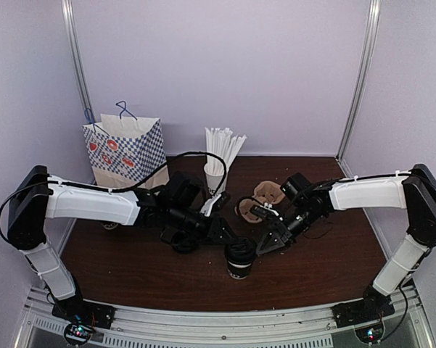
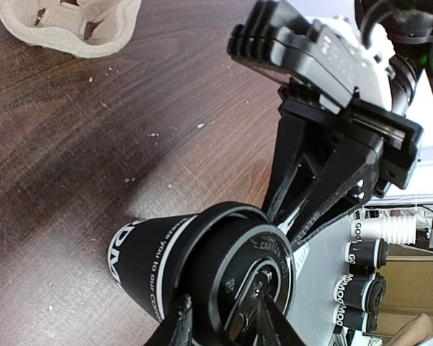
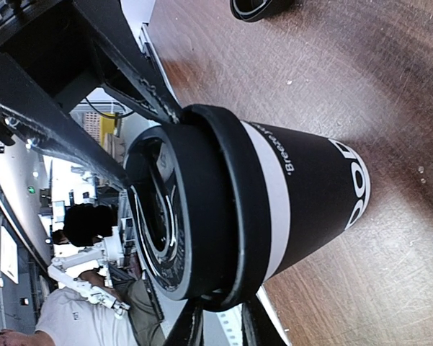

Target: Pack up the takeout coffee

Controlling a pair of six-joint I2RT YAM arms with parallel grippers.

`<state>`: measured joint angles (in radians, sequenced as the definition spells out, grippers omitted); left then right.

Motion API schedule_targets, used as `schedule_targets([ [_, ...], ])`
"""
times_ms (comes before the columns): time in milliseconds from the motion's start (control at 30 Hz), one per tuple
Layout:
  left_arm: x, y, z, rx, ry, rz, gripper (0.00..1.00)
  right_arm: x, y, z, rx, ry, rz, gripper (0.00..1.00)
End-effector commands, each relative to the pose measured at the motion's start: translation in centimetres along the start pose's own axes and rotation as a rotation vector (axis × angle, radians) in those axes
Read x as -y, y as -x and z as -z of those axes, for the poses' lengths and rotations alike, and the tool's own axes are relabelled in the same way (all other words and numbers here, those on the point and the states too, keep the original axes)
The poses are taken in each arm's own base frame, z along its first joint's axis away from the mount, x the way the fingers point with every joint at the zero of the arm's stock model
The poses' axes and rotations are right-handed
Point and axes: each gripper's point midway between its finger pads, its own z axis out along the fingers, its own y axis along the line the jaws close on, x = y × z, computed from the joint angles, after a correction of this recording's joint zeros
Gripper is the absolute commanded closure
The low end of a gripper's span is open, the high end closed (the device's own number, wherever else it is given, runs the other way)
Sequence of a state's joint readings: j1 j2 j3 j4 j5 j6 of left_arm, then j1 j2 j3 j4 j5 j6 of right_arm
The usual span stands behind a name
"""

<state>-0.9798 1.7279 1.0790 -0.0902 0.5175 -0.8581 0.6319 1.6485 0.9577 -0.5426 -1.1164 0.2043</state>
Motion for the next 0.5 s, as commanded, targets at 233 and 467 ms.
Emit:
schedule_targets([
  [233, -10.9, -13.2, -2.2, -0.356, 0.358, 0.202, 0.71, 9.2, -1.1, -0.5, -0.062, -0.578, 0.166, 0.83],
  [467, -13.1, -14.5, -1.9, -0.412, 0.485, 0.158, 0.72, 8.3, 0.4, 0.7, -0.043, -0.645, 0.282, 0.84],
])
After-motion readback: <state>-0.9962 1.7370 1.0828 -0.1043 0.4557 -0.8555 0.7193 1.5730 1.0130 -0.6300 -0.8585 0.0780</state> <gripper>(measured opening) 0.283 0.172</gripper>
